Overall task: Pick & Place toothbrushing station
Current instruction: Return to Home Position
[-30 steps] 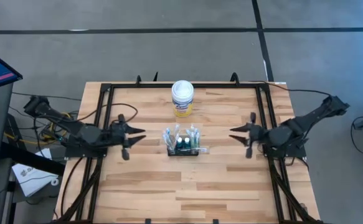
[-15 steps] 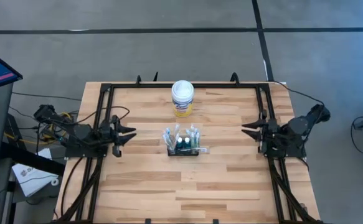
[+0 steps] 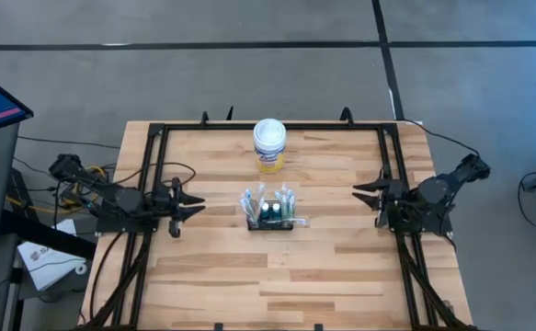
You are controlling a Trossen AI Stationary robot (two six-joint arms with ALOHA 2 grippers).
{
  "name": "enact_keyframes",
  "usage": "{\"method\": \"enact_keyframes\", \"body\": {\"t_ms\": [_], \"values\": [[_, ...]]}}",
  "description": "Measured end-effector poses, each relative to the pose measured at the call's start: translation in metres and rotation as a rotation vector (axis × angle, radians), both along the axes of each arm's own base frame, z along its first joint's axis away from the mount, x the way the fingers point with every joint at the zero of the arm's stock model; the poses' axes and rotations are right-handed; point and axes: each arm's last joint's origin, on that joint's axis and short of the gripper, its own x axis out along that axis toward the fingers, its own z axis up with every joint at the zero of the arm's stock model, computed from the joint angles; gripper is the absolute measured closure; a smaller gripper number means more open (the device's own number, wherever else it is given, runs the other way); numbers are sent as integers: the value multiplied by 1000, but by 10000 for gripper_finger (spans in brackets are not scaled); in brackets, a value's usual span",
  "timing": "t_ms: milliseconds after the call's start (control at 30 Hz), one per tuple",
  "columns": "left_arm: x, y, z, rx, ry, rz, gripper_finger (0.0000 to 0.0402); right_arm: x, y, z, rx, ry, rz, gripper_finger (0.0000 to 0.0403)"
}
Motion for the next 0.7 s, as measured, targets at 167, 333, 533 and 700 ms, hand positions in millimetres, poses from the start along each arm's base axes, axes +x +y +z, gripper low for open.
{"method": "enact_keyframes", "body": {"t_ms": [167,333,533,700], "values": [[1,-1,-2,11,23,3,306,0,0,-1,-4,8,5,317],[2,-1,-4,19,38,3,306,0,0,-1,-2,5,4,317],[2,-1,-3,16,30,6,306,-1,0,3,20,-31,6,317],[0,1,1,-6,-12,13,306,-4,-2,7,51,-83,7,317]]}}
